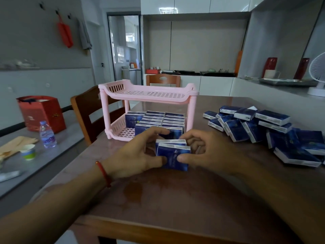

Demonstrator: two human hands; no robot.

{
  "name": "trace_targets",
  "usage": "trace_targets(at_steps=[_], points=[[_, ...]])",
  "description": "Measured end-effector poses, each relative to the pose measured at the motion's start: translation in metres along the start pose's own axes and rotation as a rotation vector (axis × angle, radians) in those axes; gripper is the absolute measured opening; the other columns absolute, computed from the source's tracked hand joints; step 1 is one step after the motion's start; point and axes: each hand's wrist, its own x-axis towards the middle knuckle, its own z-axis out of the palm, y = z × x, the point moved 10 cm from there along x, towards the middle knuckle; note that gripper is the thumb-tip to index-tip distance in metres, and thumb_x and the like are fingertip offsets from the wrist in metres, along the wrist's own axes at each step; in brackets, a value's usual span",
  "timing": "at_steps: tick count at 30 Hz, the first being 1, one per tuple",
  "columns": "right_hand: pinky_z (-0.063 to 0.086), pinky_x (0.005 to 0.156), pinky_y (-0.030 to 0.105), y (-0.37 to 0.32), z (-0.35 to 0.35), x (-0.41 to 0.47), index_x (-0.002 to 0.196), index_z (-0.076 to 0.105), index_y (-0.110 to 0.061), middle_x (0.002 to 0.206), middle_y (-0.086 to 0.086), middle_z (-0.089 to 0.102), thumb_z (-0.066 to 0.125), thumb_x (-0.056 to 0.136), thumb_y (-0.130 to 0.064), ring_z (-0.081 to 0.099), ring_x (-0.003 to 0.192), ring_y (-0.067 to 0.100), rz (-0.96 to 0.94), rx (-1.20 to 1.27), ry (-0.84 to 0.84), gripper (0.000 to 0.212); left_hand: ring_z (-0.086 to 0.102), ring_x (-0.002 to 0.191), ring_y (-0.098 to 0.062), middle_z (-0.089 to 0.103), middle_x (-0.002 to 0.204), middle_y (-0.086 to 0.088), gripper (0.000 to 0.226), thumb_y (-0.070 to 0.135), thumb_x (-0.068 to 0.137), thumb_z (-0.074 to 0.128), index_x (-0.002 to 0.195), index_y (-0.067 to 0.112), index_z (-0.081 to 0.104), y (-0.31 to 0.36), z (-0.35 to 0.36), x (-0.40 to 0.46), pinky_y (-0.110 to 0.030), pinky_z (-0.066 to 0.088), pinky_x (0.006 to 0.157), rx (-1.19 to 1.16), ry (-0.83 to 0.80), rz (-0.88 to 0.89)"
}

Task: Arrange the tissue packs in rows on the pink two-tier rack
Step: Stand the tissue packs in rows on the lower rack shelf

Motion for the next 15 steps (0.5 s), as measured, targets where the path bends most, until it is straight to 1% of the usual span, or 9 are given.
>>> trace_targets(at_steps=[1, 3, 6, 8, 10, 13, 15], points=[[0.061, 0.077, 0.036, -0.003, 0.004, 0.0, 0.108, 0.064, -0.031, 0.095, -0.012, 0.074, 0.086, 0.073, -0.037, 0.071, 0.084, 0.009, -0.007, 0.03, 0.021, 0.041, 0.067, 0.111, -0.013, 0.066, 0.127, -0.001, 0.061, -0.005, 0.08, 0.076, 0.131, 0.018, 0.05, 0.001, -0.005, -0.004, -0.029, 0.057, 0.09, -0.009, 0.017, 0.007], [0.061, 0.082, 0.039, -0.008, 0.013, 0.003, 0.11, 0.063, -0.033, 0.101, -0.012, 0.074, 0.086, 0.072, -0.039, 0.071, 0.092, 0.009, -0.005, 0.081, 0.043, 0.045, 0.067, 0.112, -0.015, 0.067, 0.126, -0.001, 0.061, -0.003, 0.081, 0.076, 0.132, 0.018, 0.05, 0.002, -0.019, -0.011, -0.031, 0.057, 0.09, -0.008, 0.048, 0.024], [0.06, 0.087, 0.043, -0.019, 0.029, 0.013, 0.121, 0.062, -0.034, 0.111, -0.012, 0.072, 0.089, 0.067, -0.042, 0.07, 0.1, 0.013, -0.02, 0.153, 0.048, 0.061, 0.064, 0.117, -0.017, 0.064, 0.13, 0.0, 0.058, -0.002, 0.082, 0.075, 0.131, 0.018, 0.051, 0.002, -0.044, -0.025, -0.038, 0.057, 0.095, -0.019, 0.091, 0.025], [0.06, 0.087, 0.043, -0.033, 0.039, 0.02, 0.124, 0.062, -0.03, 0.112, -0.01, 0.071, 0.088, 0.07, -0.036, 0.07, 0.098, 0.015, -0.055, 0.154, 0.054, 0.06, 0.063, 0.12, -0.019, 0.063, 0.133, 0.001, 0.057, -0.001, 0.082, 0.076, 0.131, 0.018, 0.053, -0.001, -0.062, -0.033, -0.042, 0.056, 0.095, -0.046, 0.118, 0.022], [0.061, 0.084, 0.04, -0.046, 0.049, 0.029, 0.12, 0.063, -0.027, 0.107, -0.007, 0.071, 0.087, 0.072, -0.033, 0.069, 0.092, 0.014, -0.074, 0.146, 0.061, 0.054, 0.062, 0.121, -0.019, 0.063, 0.133, 0.001, 0.057, -0.002, 0.082, 0.075, 0.13, 0.018, 0.054, -0.006, -0.079, -0.041, -0.042, 0.056, 0.096, -0.077, 0.146, 0.006], [0.061, 0.079, 0.038, -0.063, 0.065, 0.045, 0.111, 0.064, -0.028, 0.099, -0.006, 0.071, 0.084, 0.068, -0.042, 0.068, 0.084, 0.016, -0.081, 0.112, 0.069, 0.05, 0.061, 0.123, -0.015, 0.064, 0.132, 0.003, 0.056, -0.007, 0.082, 0.073, 0.129, 0.018, 0.055, -0.015, -0.099, -0.051, -0.037, 0.055, 0.097, -0.086, 0.182, -0.025], [0.061, 0.077, 0.039, -0.071, 0.076, 0.058, 0.106, 0.064, -0.029, 0.095, -0.005, 0.071, 0.082, 0.064, -0.047, 0.067, 0.082, 0.019, -0.08, 0.116, 0.072, 0.049, 0.061, 0.12, -0.009, 0.065, 0.129, 0.007, 0.056, -0.006, 0.082, 0.072, 0.129, 0.02, 0.056, -0.023, -0.112, -0.057, -0.034, 0.055, 0.097, -0.094, 0.22, -0.061]])
